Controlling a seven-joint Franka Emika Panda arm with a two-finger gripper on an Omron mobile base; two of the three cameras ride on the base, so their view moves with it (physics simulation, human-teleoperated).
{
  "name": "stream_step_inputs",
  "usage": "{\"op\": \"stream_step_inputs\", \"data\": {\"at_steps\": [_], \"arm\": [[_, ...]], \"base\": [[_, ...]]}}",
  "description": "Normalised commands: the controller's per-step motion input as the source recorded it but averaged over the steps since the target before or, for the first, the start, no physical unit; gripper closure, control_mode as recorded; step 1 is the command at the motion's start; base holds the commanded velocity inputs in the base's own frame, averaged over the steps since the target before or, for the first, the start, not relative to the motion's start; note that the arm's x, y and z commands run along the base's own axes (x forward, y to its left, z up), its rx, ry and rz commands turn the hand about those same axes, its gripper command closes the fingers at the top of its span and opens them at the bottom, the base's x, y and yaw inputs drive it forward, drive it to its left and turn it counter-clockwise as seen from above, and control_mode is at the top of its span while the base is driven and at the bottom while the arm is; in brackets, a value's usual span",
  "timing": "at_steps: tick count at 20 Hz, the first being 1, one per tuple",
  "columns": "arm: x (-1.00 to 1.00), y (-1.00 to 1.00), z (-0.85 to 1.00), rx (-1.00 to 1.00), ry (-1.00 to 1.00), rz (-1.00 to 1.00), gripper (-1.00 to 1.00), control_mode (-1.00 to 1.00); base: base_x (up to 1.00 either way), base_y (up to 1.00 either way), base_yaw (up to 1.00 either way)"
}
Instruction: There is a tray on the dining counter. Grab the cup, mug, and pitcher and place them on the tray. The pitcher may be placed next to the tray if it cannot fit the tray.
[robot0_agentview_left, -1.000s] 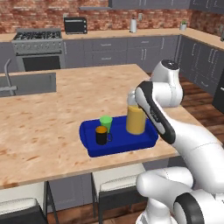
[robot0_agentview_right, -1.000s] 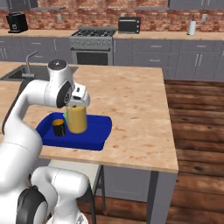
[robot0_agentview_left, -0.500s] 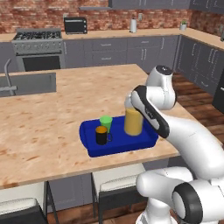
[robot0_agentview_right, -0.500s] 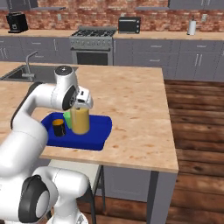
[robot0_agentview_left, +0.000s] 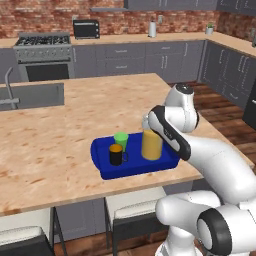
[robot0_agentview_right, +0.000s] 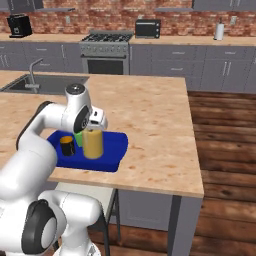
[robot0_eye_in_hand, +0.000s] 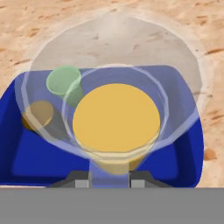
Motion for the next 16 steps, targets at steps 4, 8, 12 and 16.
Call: {"op": "stream_step_inputs", "data": {"at_steps": [4,8,12,16], "arm": [[0.00,0.00,-0.16,0.00,0.00,0.00,1.00,-1.00],[0.00,0.00,-0.21,0.00,0.00,0.00,1.00,-1.00],[0.00,0.00,-0.24,0.00,0.00,0.00,1.00,-1.00],[0.00,0.00,-0.24,0.00,0.00,0.00,1.00,-1.00]], "base": [[0.00,0.00,0.00],[0.00,0.00,0.00],[0.00,0.00,0.00],[0.00,0.00,0.00]]}}
